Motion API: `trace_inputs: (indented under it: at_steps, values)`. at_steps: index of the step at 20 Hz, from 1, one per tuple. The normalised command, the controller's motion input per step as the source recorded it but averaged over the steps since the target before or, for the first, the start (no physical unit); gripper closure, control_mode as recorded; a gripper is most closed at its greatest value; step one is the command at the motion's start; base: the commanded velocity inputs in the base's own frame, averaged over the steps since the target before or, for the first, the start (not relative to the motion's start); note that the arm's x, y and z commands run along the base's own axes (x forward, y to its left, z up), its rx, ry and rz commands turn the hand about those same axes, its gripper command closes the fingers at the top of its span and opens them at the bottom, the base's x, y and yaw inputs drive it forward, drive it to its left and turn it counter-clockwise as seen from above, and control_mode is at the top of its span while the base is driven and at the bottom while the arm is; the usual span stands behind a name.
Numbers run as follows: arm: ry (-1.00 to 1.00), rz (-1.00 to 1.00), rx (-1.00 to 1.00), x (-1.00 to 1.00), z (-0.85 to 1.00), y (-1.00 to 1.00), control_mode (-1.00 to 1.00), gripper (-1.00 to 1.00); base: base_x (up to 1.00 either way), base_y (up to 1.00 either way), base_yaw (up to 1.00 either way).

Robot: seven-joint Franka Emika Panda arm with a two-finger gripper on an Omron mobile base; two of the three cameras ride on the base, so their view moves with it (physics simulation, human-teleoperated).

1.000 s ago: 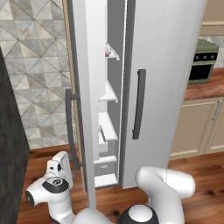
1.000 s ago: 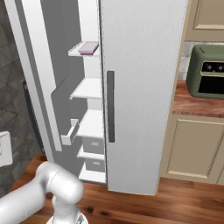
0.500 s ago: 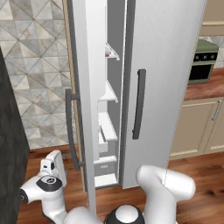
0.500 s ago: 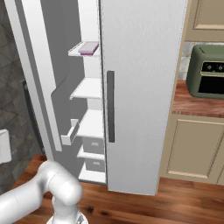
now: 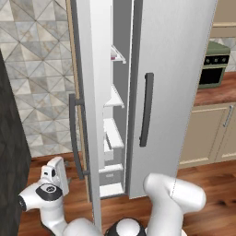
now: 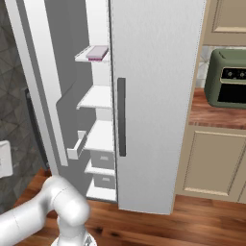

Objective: The ice cube tray has been filled with water. Take the tray and place it in the freezer to make ice. Close the freezer door after placing the tray.

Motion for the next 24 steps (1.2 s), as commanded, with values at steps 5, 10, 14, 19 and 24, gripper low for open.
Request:
trace_inputs:
  at_steps: [5,10,14,19,24]
  values:
    - [0.00,-0.06,0.00,0.25,0.00,0.00,-1.00,-1.00,0.00,0.00,0.00]
    - [0.00,-0.05,0.00,0.40,-0.03,0.00,-1.00,-1.00,0.00,0.00,0.00]
    - [0.01,-0.04,-0.01,0.45,-0.12,0.11,-1.00,-1.00,0.00,0.00,0.00]
    - [0.01,-0.04,-0.03,0.42,-0.13,0.20,-1.00,-1.00,0.00,0.00,0.00]
    - [0.01,-0.06,-0.02,0.43,-0.13,0.14,-1.00,-1.00,0.00,0.00,0.00]
